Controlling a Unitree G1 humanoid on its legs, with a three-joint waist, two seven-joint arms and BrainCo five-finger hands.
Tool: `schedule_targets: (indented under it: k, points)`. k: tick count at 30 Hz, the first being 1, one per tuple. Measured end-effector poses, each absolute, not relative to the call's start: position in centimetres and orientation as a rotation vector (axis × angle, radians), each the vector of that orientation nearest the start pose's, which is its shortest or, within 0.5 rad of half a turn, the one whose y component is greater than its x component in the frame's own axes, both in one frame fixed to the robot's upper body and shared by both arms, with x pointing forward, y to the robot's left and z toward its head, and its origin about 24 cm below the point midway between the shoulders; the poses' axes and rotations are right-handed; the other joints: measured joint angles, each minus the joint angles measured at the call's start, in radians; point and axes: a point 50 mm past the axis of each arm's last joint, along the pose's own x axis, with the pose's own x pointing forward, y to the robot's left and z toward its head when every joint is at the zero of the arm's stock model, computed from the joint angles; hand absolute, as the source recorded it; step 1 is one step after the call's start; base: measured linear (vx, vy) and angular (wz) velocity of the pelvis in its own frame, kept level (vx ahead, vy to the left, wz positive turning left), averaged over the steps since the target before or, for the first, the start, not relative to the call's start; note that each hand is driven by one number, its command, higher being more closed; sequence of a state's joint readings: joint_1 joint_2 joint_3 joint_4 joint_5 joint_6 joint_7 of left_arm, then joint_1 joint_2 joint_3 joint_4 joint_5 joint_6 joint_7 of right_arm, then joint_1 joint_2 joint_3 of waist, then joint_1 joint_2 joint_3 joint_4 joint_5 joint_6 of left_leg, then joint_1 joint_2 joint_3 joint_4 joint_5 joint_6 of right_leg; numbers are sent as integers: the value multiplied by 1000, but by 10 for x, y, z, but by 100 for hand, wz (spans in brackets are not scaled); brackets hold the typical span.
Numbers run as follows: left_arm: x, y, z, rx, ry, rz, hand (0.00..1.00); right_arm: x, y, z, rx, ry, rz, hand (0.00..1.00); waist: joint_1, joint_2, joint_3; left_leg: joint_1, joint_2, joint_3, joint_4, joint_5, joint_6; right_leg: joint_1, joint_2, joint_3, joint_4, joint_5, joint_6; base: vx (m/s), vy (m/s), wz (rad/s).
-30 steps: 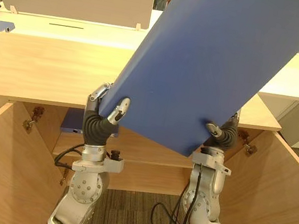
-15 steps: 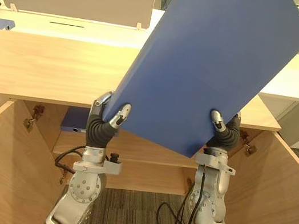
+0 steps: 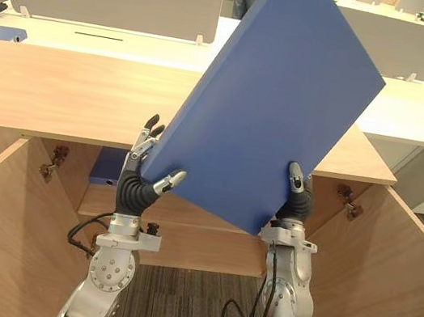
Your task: Walk over to the cabinet, pick up the folder, carry it to the office cabinet, place the folder inside the office cabinet, then close the office cabinet door
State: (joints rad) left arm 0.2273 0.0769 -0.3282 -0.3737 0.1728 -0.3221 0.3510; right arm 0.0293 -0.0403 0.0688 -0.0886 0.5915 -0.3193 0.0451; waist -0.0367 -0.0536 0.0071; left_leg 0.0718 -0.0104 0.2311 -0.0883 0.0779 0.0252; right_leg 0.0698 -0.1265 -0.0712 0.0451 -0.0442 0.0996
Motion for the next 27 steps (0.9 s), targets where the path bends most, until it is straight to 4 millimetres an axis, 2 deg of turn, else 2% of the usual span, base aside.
schedule_targets:
  k: [11,16,19,22,27]
  points:
    - [197,126,96,106,-440,137,0,239,-152,70,572,-321,-8,100,-5,2,-1,-2,-1,0,0,0,0,1,0,0,-7,6,-1,0,0,0]
    - [195,157,93,137,-416,304,0,234,-171,68,553,-334,-130,100,-2,3,-1,-2,-1,-1,0,-1,-1,2,0,-1,-8,7,-2,0,0,0]
    - [191,167,82,159,-365,342,0,230,-180,81,548,-397,-159,100,-2,8,2,-2,-1,-4,0,-1,-1,4,-1,-4,-9,6,-2,0,0,1]
    - [188,171,74,166,-321,361,0,228,-180,93,538,-452,-146,100,-4,9,2,-2,-1,-8,0,-1,-1,7,-1,-10,-12,6,-2,0,0,4]
    - [188,174,66,158,-278,372,0,227,-179,98,502,-472,-137,100,-2,10,3,-2,-1,-20,0,-1,-1,16,-1,-24,-16,4,-2,6,2,7]
